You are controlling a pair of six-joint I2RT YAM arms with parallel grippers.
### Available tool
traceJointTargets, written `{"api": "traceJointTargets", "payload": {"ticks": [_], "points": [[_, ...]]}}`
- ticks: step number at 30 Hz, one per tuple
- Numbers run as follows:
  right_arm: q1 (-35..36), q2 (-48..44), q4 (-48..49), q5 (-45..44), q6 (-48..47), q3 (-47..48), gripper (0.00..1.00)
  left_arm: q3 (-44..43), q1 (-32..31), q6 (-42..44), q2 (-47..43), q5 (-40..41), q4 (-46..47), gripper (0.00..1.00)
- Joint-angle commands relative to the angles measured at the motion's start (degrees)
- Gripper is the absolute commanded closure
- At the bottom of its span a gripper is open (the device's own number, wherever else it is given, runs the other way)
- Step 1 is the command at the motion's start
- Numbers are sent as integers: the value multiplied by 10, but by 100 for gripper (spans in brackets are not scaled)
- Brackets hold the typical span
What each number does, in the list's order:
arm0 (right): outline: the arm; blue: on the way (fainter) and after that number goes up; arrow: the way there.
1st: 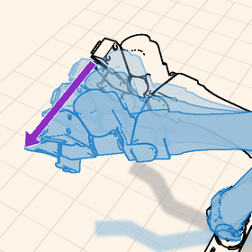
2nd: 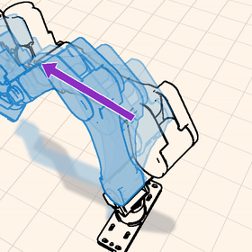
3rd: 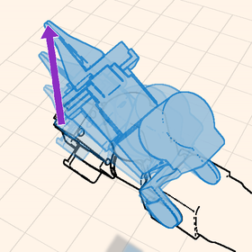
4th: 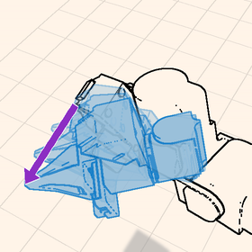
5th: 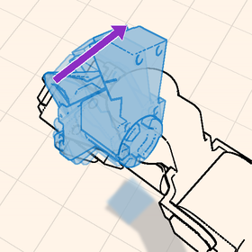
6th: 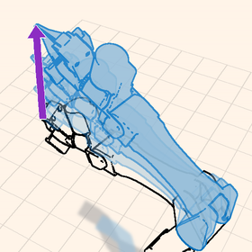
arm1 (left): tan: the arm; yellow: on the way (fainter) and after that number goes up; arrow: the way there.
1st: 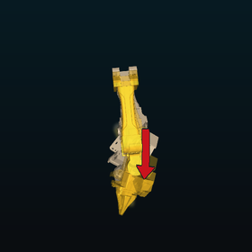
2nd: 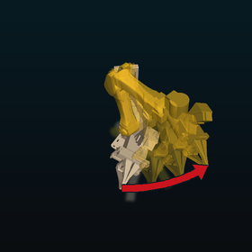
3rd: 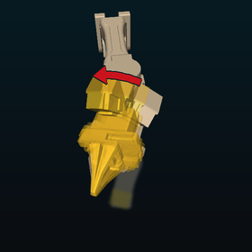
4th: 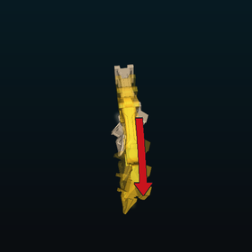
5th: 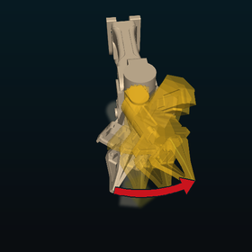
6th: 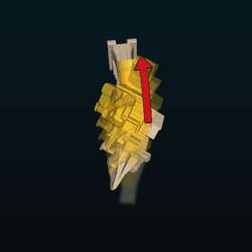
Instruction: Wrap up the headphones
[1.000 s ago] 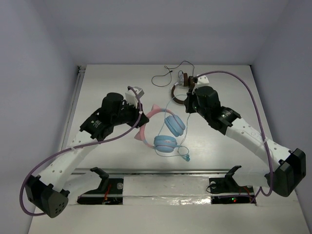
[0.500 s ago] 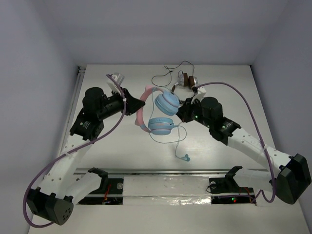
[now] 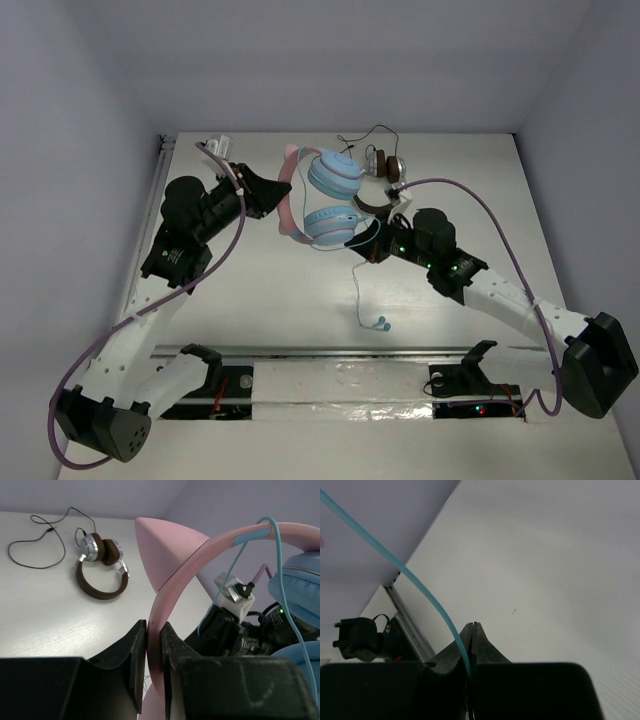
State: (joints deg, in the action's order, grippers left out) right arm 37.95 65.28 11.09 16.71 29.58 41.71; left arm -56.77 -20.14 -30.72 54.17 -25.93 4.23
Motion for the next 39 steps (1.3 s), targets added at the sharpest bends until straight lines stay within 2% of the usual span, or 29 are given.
{"api": "traceJointTargets", "payload": {"ticks": [1,19,24,28,29,32,39], "points": [[4,2,75,55,21,-8,100,-56,3,-15,-10,58,25,100],[53,16,115,89,66,-27,100,-55,3,1,1,280,19,100],[64,13,120,90,80,-30,100,-44,3,-2,3,302,29,100],[70,19,135,99,92,-30,92,-32,3,-15,3,302,40,100],[70,20,140,104,94,-31,85,-31,3,-16,2,302,42,100],[76,27,160,113,102,-37,76,-31,3,-17,-3,302,41,100],[81,43,215,144,129,-51,70,-34,3,-10,-10,311,29,100]]}}
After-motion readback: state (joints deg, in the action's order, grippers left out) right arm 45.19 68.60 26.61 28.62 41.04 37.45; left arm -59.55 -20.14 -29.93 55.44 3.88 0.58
